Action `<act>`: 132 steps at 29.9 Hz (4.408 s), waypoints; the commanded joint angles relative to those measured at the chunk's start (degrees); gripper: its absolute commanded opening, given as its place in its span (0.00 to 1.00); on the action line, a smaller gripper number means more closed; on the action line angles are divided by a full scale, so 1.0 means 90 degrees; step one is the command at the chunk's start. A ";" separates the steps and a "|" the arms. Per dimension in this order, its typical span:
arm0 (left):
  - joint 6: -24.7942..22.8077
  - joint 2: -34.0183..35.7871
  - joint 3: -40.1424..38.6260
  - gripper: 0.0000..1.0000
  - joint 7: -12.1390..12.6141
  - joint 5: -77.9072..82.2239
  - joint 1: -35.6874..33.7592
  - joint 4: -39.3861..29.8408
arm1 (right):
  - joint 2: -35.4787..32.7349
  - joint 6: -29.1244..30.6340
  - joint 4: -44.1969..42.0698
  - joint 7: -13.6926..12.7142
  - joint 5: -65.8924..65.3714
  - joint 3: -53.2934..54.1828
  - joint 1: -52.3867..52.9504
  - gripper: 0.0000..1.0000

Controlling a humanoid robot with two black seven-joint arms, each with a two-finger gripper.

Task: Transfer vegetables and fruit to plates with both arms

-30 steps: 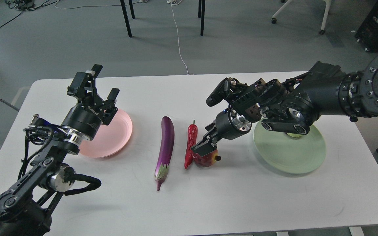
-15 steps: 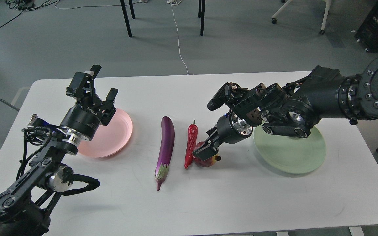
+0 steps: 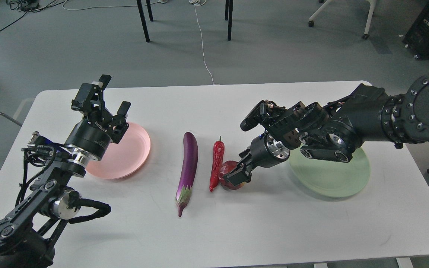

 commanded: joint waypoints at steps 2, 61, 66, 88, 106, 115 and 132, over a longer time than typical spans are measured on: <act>0.0000 0.0014 -0.0008 1.00 -0.0007 0.0000 0.0000 0.0000 | 0.0000 0.0010 -0.0084 0.0000 0.0009 -0.0038 -0.0058 0.89; 0.0010 0.0072 0.0051 1.00 -0.0007 0.0010 -0.0010 -0.0166 | -0.2851 0.0088 0.1108 0.0000 -0.1720 -0.0927 0.0645 0.94; 0.0000 0.0092 -0.0008 1.00 -0.0095 0.0020 -0.0019 -0.0156 | -0.3300 0.0088 0.1215 0.0000 -0.1662 -0.0412 0.0664 0.97; -0.0361 0.0775 0.2518 1.00 -0.0863 0.3822 -0.2136 -0.0069 | -0.5146 0.2379 0.1041 0.0000 0.6745 0.7655 -0.4959 0.98; -0.1835 -0.0425 0.6310 1.00 0.0480 0.6543 -0.5810 0.2099 | -0.5986 0.2564 0.0307 0.0000 0.7059 0.7833 -0.5820 0.99; -0.2373 -0.1119 0.6593 1.00 0.0959 0.6533 -0.5781 0.2841 | -0.6035 0.2564 0.0307 0.0000 0.7059 0.7833 -0.5898 0.99; -0.2363 -0.1461 0.6965 0.99 0.0989 0.6475 -0.5684 0.3427 | -0.6035 0.2564 0.0317 0.0000 0.7059 0.7833 -0.6005 0.99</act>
